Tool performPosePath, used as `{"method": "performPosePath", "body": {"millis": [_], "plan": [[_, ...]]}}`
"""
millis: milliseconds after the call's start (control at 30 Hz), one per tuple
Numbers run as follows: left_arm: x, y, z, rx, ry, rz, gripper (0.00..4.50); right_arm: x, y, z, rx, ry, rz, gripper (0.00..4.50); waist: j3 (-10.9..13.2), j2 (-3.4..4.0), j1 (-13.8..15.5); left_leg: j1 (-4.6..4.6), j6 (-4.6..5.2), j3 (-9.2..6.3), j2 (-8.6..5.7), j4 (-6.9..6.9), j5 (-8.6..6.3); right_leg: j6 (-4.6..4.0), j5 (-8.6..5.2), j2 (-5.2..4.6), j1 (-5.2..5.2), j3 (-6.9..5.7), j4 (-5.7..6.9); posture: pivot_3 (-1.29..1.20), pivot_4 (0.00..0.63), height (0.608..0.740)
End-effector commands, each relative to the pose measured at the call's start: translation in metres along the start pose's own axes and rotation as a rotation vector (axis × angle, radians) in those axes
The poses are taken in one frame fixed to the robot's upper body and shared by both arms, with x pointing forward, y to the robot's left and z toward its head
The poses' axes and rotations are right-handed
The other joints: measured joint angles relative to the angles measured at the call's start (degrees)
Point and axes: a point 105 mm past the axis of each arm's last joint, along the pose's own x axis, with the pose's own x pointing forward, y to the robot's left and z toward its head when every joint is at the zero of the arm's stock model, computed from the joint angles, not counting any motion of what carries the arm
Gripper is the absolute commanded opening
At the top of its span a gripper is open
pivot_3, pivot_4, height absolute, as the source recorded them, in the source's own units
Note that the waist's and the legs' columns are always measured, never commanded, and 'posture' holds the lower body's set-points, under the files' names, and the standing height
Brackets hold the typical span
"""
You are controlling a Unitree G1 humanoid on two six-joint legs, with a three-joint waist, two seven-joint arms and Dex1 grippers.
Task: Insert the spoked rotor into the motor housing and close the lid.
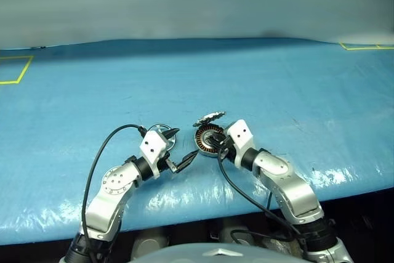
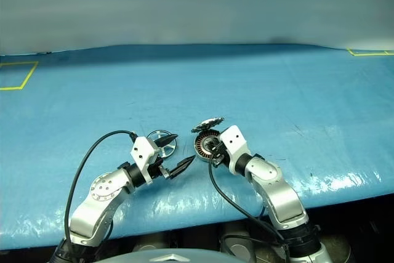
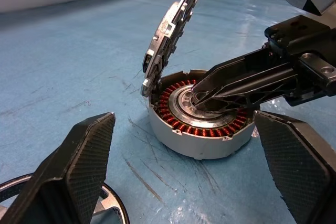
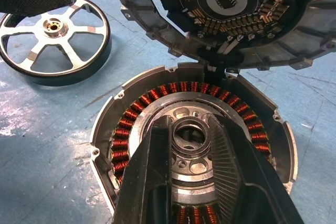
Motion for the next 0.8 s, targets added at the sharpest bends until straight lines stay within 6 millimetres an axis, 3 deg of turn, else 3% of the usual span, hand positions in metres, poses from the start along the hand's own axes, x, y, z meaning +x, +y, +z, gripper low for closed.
{"method": "performPosePath", "body": {"millis": [33,500,633,800], "plan": [[0.001,-0.002,0.009,0.021,-0.035,-0.006,4.5,0.001,0.0,0.003,0.0,-0.016,0.002,0.66,0.0,0.0,0.0,0.0,0.0,0.0,0.0,0.0,0.0,0.0,0.0,0.0,0.0,0.0,0.0,0.0,0.15,0.74],[0.0,-0.001,0.009,0.025,-0.034,-0.002,4.5,0.002,0.001,-0.001,-0.001,-0.005,-0.007,0.66,-0.01,-0.01,-0.03,0.09,0.0,0.0,0.0,0.0,0.0,0.0,0.0,0.0,0.08,-0.01,0.0,0.0,0.15,0.74],[0.0,0.0,0.009,0.026,-0.033,-0.001,4.5,0.001,-0.002,-0.004,-0.017,0.011,-0.02,2.02,-0.01,-0.01,-0.02,0.21,0.0,-0.01,0.01,0.0,0.0,-0.01,-0.01,0.0,0.19,-0.02,-0.01,0.0,0.15,0.74],[0.001,-0.001,0.009,0.024,-0.031,-0.004,4.5,-0.003,0.002,0.012,-0.003,-0.067,0.013,2.02,-0.01,-0.01,0.03,0.28,0.0,-0.05,0.01,0.01,0.0,-0.02,-0.02,-0.02,0.28,-0.06,-0.03,0.0,0.15,0.74]]}}
